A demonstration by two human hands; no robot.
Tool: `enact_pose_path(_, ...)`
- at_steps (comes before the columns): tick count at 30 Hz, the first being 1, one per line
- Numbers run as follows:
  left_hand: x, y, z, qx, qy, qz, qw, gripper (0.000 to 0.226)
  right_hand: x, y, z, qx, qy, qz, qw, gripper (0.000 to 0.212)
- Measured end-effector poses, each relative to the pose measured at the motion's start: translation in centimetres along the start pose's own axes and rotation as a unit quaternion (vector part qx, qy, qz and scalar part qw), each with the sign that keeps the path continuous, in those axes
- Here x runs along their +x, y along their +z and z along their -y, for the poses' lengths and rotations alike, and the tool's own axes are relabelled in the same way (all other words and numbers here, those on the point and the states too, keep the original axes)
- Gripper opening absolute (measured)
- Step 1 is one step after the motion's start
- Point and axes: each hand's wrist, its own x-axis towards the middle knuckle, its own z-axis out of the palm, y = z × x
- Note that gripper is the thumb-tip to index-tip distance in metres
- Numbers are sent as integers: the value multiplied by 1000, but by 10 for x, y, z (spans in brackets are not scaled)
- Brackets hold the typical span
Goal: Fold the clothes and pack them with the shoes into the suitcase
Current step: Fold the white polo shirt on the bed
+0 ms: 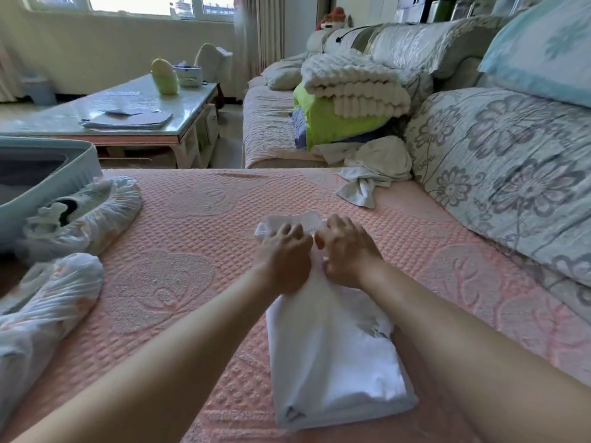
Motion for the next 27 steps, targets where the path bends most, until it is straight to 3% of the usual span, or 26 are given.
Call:
enact_pose_path(3,-21,12,3,-62,-46,95,992,54,-22,-12,5,9,-36,90,995,18)
enact_pose_path(6,-35,6,7,-38,-53,196,978,70,-44,-20,3,30,-2,178,984,27)
enact_pose_path(9,-45,-13,-1,6,-24,221,975,69,-58,-34,-2,23,45,274,960,45)
enact_pose_path(12,-61,-30,-20,12,45,199,979,66,-76,-49,8,-46,23,280,958,60)
enact_pose_path(14,-74,-38,-34,-17,58,220,974,75,-88,-56,18,-60,-24,241,968,55)
enact_pose_path(16,-92,-45,-47,-28,69,259,963,92,-100,-63,28,1,-54,213,976,44)
enact_pose_path(18,-110,-54,-53,-13,74,287,955,112,-112,-71,36,67,-50,274,958,37)
enact_pose_path(21,-130,-70,-55,5,66,334,940,131,-131,-74,38,43,-55,356,932,50)
enact_pose_path(27,-147,-86,-53,31,43,405,913,109,-150,-86,26,104,-46,323,940,16)
